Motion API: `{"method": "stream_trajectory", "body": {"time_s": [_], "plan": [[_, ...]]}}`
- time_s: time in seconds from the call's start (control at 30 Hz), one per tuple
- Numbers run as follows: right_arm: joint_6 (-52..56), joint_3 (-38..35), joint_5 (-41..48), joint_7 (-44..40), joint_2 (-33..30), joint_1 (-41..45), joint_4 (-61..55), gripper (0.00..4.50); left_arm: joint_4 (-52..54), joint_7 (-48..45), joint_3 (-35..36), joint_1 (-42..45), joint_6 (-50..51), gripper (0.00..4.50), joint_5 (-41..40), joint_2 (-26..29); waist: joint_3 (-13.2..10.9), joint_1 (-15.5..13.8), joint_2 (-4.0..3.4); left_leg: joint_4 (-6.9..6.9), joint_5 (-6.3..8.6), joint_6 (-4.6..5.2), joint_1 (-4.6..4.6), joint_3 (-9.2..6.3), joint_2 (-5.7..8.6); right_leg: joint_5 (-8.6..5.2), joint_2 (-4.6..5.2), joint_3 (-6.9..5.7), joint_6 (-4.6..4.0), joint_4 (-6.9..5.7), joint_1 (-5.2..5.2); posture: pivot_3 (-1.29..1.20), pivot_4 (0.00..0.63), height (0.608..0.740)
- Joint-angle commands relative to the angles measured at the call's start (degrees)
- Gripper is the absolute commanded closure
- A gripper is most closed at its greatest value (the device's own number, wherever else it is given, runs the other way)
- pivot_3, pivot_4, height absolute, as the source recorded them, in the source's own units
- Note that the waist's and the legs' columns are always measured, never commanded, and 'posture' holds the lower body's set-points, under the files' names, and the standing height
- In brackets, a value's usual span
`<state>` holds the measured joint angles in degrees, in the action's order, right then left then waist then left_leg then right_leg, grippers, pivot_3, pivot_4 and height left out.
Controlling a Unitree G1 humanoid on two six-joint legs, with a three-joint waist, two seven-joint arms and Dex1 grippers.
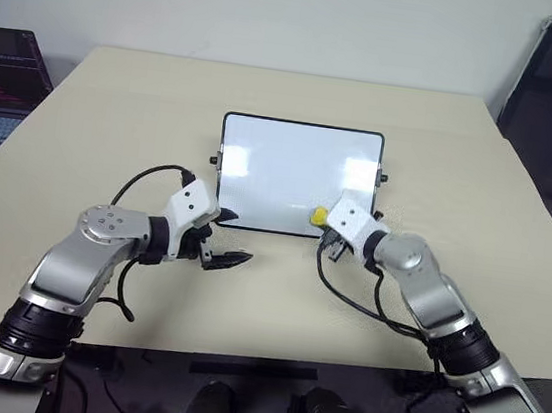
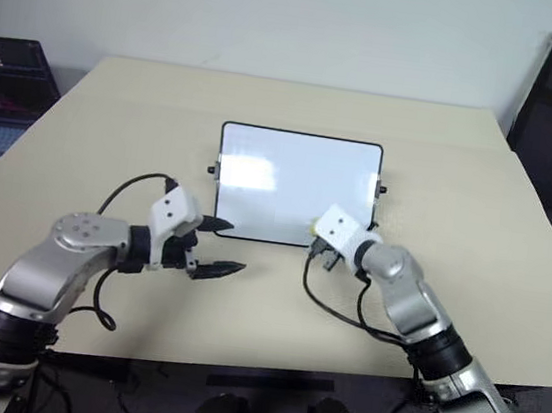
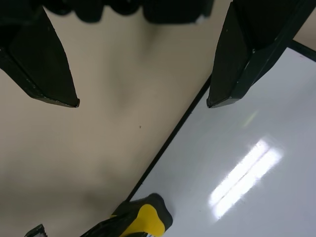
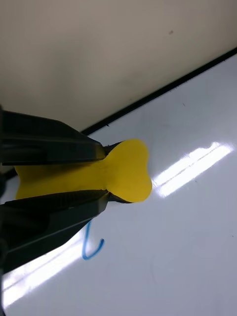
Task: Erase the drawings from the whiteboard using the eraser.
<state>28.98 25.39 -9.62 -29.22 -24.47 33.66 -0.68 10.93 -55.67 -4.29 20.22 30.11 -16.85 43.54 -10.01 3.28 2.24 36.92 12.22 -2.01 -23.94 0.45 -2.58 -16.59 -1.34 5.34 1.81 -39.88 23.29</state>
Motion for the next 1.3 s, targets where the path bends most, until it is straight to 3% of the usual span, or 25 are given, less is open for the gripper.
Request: {"method": "stream_trajectory", "body": {"time_s": [0.03, 0.23, 0.5, 0.7, 0.87, 1.1, 1.3], "plan": [[-3.6, -3.9, -4.0, 6.4, -0.3, 1.5, 2.4, 4.13, 3.1, 0.3, 1.6, -0.2, 0.4, 0.00, -0.9, 0.7, 0.0, 0.0, 0.00, 0.02, -0.03, 0.03, 0.05, 0.01, 0.01, 0.02, 0.00, 0.02, 0.03, -0.02, -0.03, 0.00, 0.150, 0.740], [-9.0, -6.2, -5.4, 10.3, 1.5, 2.9, 5.0, 4.14, 4.2, 0.5, 1.6, 0.1, 1.7, 0.00, -1.3, 0.6, 0.0, 0.0, 0.00, 0.02, -0.11, 0.14, 0.09, 0.10, 0.02, 0.12, 0.01, 0.10, 0.05, -0.01, -0.04, 0.00, 0.150, 0.740], [-5.2, -1.2, -5.9, 0.3, 1.8, -0.5, 4.0, 4.14, 5.1, 0.8, 1.4, 0.8, 3.1, 0.00, -1.8, 0.3, 0.0, 0.4, 0.03, -0.08, -0.10, 0.13, 0.11, 0.07, 0.00, 0.07, -0.04, 0.10, -0.04, -0.01, -0.02, 0.00, 0.150, 0.740], [-7.9, -6.5, -8.1, 8.4, 3.4, 3.4, 6.6, 4.14, 5.3, 1.0, 1.4, 1.1, 3.7, 0.00, -2.1, 0.3, 0.0, 0.4, 0.01, 0.04, -0.12, 0.15, 0.12, 0.09, 0.00, 0.16, -0.02, 0.14, 0.05, -0.04, -0.04, 0.00, 0.150, 0.740], [-6.8, -6.7, -8.7, 7.8, 2.8, 3.5, 7.4, 4.15, 5.4, 1.1, 1.2, 1.2, 3.9, 0.00, -2.4, 0.1, 0.0, 0.2, 0.01, 0.02, -0.16, 0.20, 0.10, 0.11, 0.03, 0.20, 0.02, 0.13, 0.07, 0.00, -0.03, 0.00, 0.150, 0.740], [-2.5, -3.6, -7.5, -0.8, 2.5, 0.4, 2.5, 4.16, 5.7, 1.2, 0.9, 1.2, 4.2, 0.00, -2.5, -0.4, 0.0, 0.1, 0.02, -0.05, -0.15, 0.20, 0.10, 0.09, 0.01, 0.16, 0.01, 0.12, 0.01, 0.00, -0.02, 0.00, 0.150, 0.740], [0.8, -10.5, -5.2, 1.8, 3.5, -0.3, -5.3, 4.16, 5.7, 0.9, 1.1, 1.6, 4.4, 0.00, -2.9, -0.8, 0.0, 0.1, -0.01, -0.03, -0.16, 0.20, 0.06, 0.10, 0.02, 0.17, 0.01, 0.13, 0.03, 0.00, 0.02, 0.00, 0.150, 0.740]]}}
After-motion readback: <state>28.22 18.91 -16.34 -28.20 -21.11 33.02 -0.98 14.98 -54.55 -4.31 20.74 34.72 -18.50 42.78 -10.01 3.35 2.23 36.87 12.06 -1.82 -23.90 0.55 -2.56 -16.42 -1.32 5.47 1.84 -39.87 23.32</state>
